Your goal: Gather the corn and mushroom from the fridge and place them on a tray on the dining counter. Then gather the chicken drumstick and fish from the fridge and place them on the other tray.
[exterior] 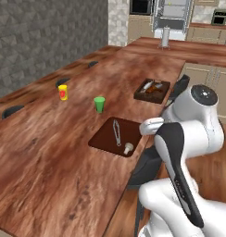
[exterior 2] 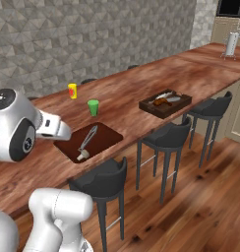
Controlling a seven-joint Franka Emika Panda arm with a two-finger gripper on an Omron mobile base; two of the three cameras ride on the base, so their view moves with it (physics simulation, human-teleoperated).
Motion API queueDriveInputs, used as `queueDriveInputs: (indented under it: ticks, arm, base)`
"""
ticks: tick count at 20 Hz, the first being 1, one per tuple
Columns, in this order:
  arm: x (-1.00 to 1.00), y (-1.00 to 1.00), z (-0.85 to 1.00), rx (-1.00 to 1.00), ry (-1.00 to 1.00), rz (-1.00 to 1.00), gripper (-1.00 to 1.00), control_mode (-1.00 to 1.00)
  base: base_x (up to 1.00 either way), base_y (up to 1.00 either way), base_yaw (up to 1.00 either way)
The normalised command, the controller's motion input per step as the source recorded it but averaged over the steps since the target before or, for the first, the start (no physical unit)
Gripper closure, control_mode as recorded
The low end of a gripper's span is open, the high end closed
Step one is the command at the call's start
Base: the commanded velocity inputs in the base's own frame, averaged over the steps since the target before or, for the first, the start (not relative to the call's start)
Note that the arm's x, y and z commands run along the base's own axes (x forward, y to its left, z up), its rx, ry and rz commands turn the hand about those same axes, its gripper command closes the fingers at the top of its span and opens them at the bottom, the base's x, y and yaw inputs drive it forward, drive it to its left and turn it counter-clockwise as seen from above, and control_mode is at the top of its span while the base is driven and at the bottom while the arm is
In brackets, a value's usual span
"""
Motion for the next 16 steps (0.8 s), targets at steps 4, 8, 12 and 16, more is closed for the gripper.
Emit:
queueDriveInputs:
  ticks: [4, 8, 12, 16]
  arm:
    - [-0.38, -0.16, 0.66, 0.01, -0.01, 0.00, -1.00, -1.00]
    - [-0.23, -0.07, 0.45, -0.01, 0.00, 0.00, -1.00, -1.00]
    - [-0.41, 0.00, 0.07, -0.04, 0.06, 0.00, -1.00, -1.00]
    - [-0.64, -0.06, 0.02, -0.03, 0.02, 0.00, -1.00, -1.00]
  base:
    - [0.00, 0.00, 0.00]
    - [0.00, 0.00, 0.00]
    - [0.00, 0.00, 0.00]
    - [0.00, 0.00, 0.00]
